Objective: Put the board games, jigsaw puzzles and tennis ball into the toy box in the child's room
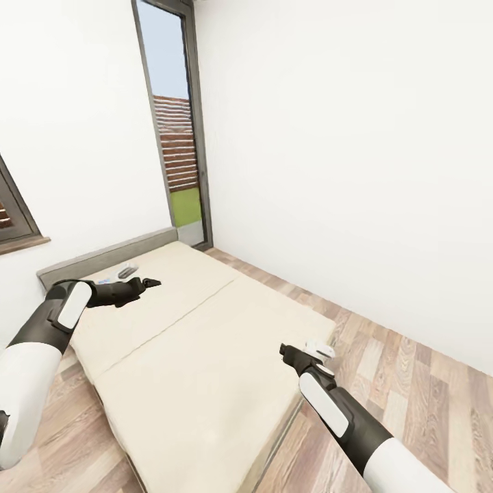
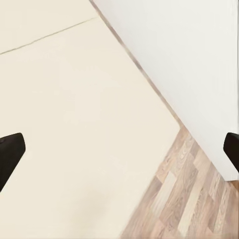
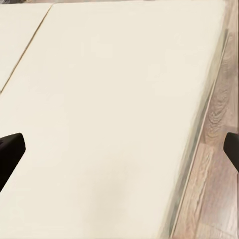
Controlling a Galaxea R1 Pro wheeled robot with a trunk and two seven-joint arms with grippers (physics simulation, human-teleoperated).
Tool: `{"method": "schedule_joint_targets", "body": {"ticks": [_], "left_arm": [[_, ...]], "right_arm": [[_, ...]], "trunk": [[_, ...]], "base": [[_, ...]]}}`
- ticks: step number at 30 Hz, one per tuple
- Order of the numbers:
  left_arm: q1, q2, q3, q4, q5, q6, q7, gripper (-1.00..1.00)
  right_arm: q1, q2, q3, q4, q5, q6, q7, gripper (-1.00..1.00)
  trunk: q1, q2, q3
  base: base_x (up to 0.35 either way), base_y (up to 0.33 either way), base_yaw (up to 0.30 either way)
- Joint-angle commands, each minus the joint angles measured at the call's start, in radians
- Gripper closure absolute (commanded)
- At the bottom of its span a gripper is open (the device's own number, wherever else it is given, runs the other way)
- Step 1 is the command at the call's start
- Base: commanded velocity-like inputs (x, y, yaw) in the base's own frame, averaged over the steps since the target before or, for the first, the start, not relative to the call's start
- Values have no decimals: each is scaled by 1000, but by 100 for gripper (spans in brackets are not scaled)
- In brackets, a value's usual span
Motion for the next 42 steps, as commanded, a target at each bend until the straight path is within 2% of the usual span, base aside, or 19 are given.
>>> {"method": "schedule_joint_targets", "body": {"ticks": [1, 19, 27, 42], "left_arm": [[-1, 0, 3, 0, -6, 5, -7, -100], [-1, 0, 3, 0, -6, 5, -7, -100], [-1, 0, 3, 0, -6, 5, -7, -100], [-1, 0, 3, 0, -6, 5, -6, -100]], "right_arm": [[-2, -1, 4, -2, -3, 4, -7, -100], [-2, -1, 4, -2, -3, 4, -7, -100], [-2, -1, 4, -2, -3, 4, -7, -100], [-2, -1, 4, -2, -3, 4, -7, -100]], "trunk": [[1, -2, -1], [1, -2, 15], [1, -2, 16], [1, -2, 16]], "base": [[0, 63, -235], [-17, 58, -219], [-125, 43, -37], [-13, 4, -3]]}}
